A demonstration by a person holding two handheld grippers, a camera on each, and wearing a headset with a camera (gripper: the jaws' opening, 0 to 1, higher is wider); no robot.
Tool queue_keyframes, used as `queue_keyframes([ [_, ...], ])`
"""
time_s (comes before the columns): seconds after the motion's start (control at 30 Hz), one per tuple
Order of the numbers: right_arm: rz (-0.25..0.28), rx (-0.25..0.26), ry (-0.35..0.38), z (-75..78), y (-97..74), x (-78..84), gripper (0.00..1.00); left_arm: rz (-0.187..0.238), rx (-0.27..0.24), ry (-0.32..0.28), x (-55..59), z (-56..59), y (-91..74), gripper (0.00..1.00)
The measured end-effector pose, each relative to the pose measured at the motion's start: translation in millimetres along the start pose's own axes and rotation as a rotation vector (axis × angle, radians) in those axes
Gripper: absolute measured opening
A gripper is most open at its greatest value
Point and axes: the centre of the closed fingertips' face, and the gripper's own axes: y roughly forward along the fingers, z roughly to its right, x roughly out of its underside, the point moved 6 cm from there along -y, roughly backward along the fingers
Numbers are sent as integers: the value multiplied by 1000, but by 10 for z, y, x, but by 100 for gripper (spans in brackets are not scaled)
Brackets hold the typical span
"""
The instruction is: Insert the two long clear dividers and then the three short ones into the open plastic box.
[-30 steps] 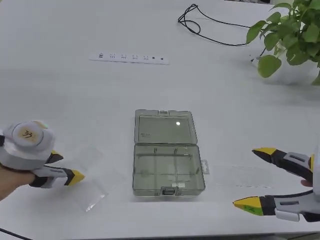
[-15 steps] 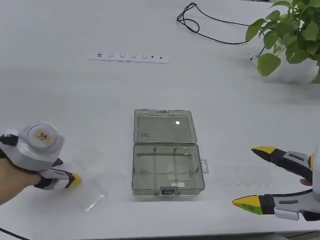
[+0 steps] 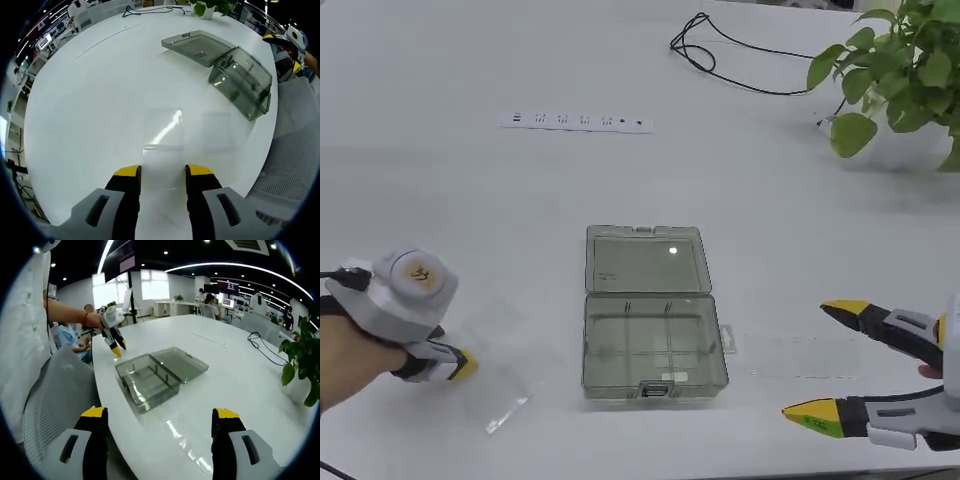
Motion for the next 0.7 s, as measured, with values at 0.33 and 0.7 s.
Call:
queue_keyframes([
  [0.33, -4, -1, -2, 23, -9, 39, 86, -13, 8, -1, 7, -10, 2, 32],
  [0.7, -7, -6, -7, 44, -3, 69, 85, 11, 45, -39, 36, 21, -29, 31],
])
